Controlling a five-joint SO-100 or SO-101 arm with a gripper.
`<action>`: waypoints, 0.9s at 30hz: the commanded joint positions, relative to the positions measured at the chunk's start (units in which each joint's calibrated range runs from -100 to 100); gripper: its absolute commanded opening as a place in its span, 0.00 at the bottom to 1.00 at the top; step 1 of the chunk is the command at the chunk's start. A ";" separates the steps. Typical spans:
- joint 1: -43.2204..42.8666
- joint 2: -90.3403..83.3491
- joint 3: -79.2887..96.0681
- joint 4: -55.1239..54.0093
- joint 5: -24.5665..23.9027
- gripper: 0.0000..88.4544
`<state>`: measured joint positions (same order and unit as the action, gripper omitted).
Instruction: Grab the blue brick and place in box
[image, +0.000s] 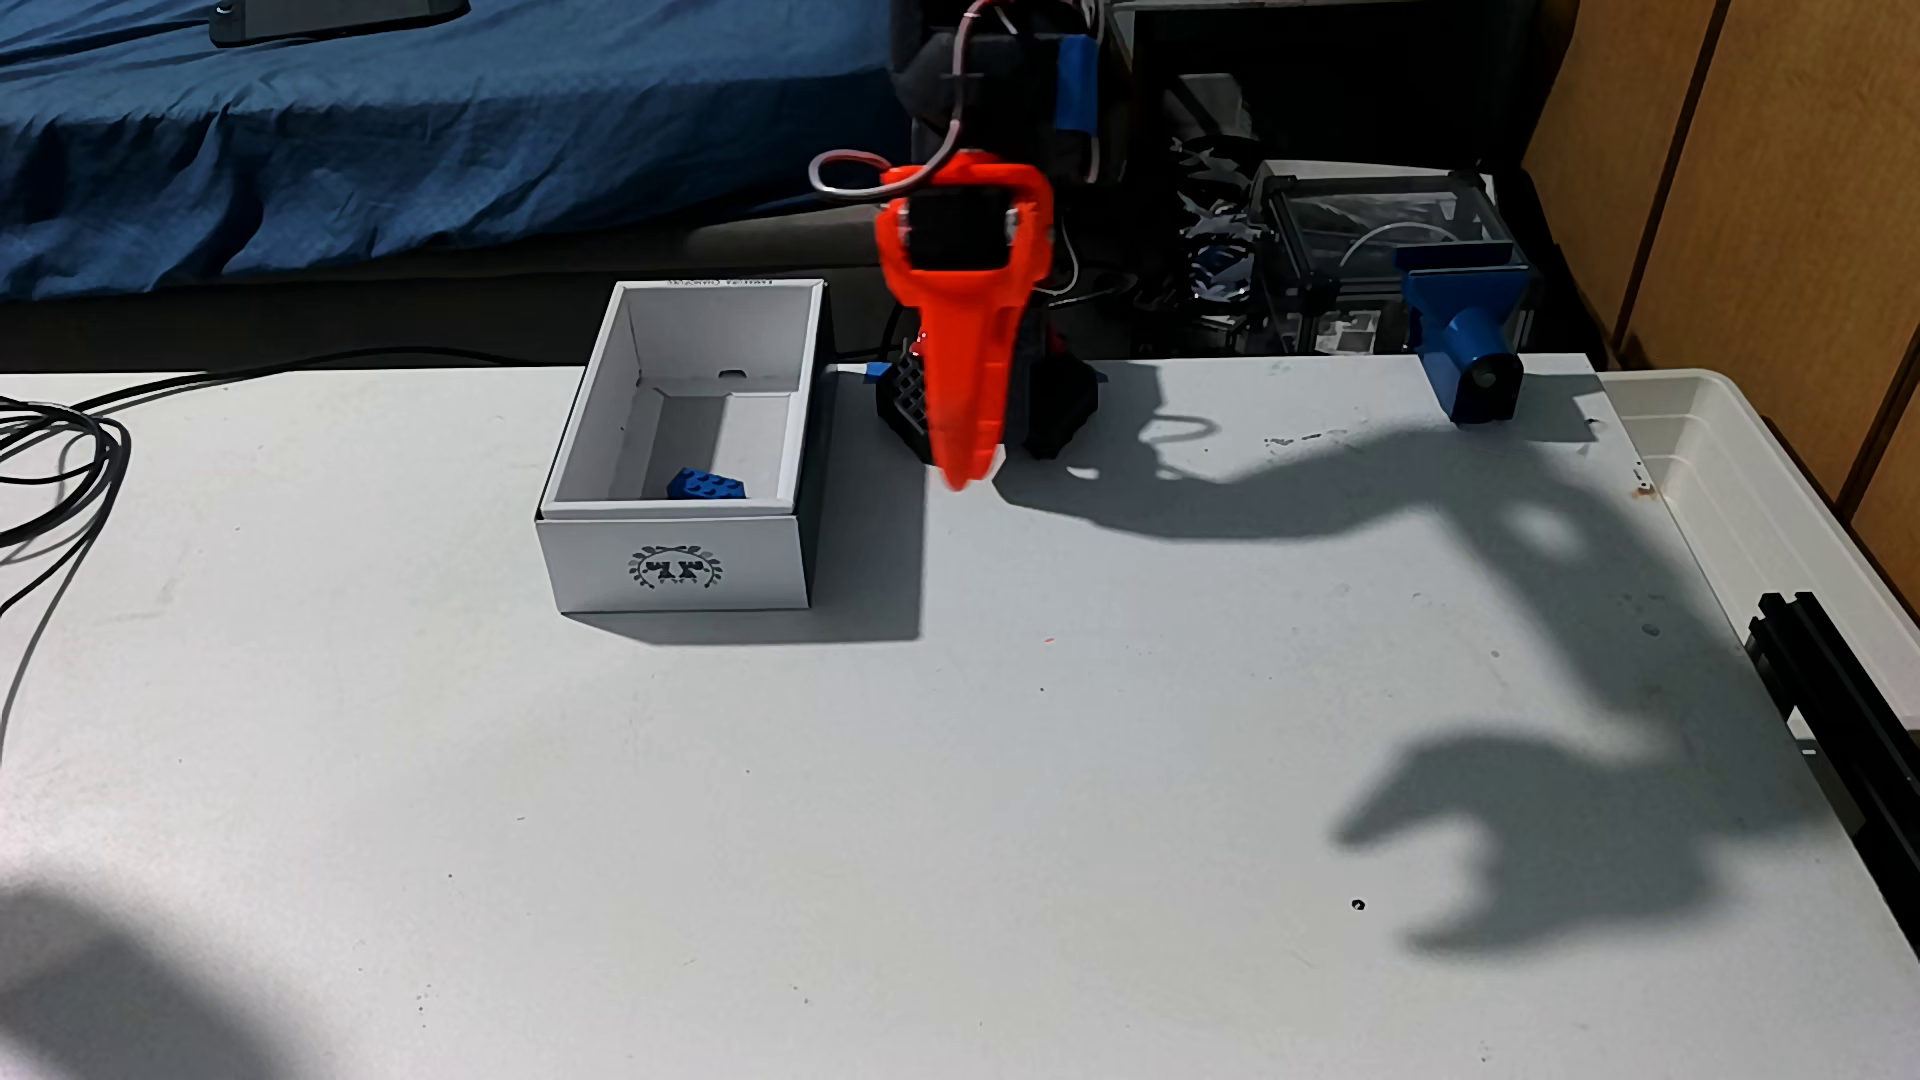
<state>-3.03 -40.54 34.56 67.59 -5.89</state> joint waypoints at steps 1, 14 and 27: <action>-2.62 -7.87 6.79 -5.33 -0.45 0.21; -5.74 -44.07 36.78 -11.71 0.29 0.21; -3.59 -59.46 51.43 -11.02 5.08 0.21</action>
<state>-7.31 -99.41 85.70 56.87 -2.21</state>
